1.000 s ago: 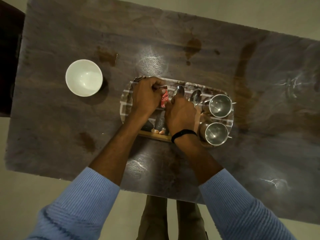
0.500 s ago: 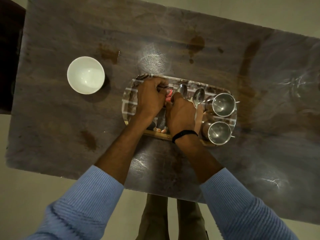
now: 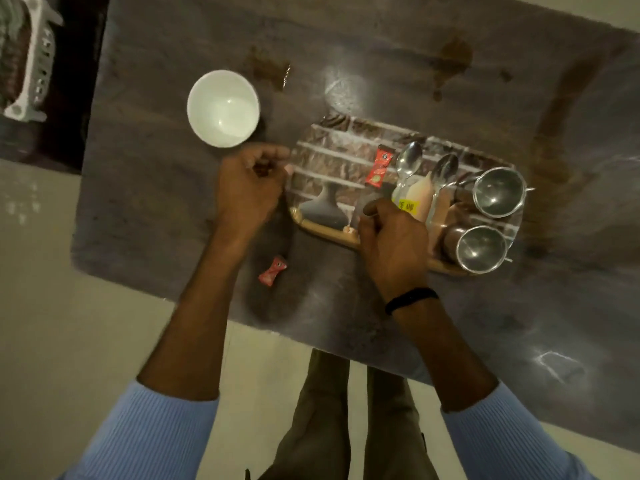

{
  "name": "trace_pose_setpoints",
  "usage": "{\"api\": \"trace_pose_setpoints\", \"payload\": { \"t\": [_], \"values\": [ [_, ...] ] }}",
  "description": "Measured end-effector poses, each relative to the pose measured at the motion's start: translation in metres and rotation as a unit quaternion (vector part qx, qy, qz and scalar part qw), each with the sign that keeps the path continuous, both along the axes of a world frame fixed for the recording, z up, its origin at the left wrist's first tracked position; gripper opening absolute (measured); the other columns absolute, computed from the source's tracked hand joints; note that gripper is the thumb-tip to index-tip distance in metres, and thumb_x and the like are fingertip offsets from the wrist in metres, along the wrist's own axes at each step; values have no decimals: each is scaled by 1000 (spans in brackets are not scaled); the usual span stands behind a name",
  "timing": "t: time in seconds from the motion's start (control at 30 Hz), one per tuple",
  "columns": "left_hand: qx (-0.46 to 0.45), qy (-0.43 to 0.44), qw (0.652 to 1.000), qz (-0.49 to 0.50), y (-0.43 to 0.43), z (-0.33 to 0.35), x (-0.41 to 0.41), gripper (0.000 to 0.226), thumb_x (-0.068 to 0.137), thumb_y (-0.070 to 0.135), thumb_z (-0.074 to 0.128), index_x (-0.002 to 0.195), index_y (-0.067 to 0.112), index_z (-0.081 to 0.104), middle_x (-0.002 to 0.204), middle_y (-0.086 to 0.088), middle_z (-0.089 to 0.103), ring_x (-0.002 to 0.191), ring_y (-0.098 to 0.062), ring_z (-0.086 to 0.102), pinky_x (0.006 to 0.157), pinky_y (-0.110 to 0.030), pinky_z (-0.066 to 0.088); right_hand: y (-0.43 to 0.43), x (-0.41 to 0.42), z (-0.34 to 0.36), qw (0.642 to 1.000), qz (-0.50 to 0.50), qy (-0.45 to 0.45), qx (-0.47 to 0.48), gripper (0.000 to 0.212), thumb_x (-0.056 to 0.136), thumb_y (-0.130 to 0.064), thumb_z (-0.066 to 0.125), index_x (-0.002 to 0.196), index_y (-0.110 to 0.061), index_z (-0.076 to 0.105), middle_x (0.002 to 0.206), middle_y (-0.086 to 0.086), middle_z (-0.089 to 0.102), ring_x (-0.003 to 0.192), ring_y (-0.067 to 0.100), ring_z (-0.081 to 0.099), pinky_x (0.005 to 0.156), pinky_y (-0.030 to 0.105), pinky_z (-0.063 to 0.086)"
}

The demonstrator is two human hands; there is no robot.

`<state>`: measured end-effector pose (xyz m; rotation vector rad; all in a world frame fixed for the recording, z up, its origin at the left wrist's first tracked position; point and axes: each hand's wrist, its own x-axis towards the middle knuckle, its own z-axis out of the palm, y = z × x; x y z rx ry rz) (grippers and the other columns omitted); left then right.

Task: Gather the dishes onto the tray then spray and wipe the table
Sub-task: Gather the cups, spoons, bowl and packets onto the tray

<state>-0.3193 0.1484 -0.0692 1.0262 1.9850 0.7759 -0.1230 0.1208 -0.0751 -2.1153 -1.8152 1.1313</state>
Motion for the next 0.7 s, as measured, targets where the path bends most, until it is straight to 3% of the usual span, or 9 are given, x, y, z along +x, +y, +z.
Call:
{"api": "trace_pose_setpoints", "payload": {
  "t": [0.07, 0.2, 0.3, 0.4, 0.57, 0.7],
  "values": [
    [-56, -2, 998, 26, -30, -3, -22, 21, 84, 6, 74, 105, 4, 73, 91, -7, 72, 74, -2, 65, 73, -18, 54, -20, -13, -5, 999, 43, 30, -7, 13, 95, -16, 57, 98, -9, 68, 92, 12, 72, 86, 29, 65, 75, 33, 44],
    [-176, 10, 982, 72, -94, -16, -40, 22, 83, 14, 77, 105, 13, 73, 92, -3, 73, 88, -17, 71, 86, -31, 56, -48, -39, -19, 985, 138, 72, -77, 17, 96, -20, 58, 105, -12, 70, 103, 9, 70, 98, 25, 63, 84, 29, 41],
    [-240, 11, 968, 73, -130, -22, -28, 26, 82, 14, 78, 107, 14, 73, 97, -1, 73, 96, -20, 69, 91, -29, 51, -59, -59, -29, 972, 177, 85, -131, 25, 98, -27, 58, 117, -13, 68, 113, 10, 68, 106, 23, 61, 96, 28, 41],
    [-249, -11, 967, 43, -151, -29, -15, 32, 77, 18, 83, 108, 14, 73, 99, -3, 74, 95, -21, 70, 93, -38, 55, -62, -74, -34, 970, 178, 95, -133, 22, 96, -29, 60, 108, -13, 70, 105, 9, 70, 99, 22, 63, 85, 24, 41],
    [-204, 61, 977, 4, -158, -39, -1, 24, 82, 24, 78, 102, 12, 72, 99, -7, 74, 93, -26, 68, 91, -44, 54, -57, -85, -37, 974, 142, 90, -150, 17, 97, -23, 58, 94, -12, 70, 98, 8, 72, 94, 22, 65, 76, 20, 36],
    [-205, 1, 978, 27, -147, -29, 8, 23, 82, 27, 79, 100, 15, 73, 93, 1, 75, 85, -14, 69, 79, -27, 53, -42, -69, -29, 977, 122, 91, -149, 16, 95, -21, 60, 91, -15, 74, 92, 3, 74, 83, 15, 63, 72, 21, 37]
  ]
}}
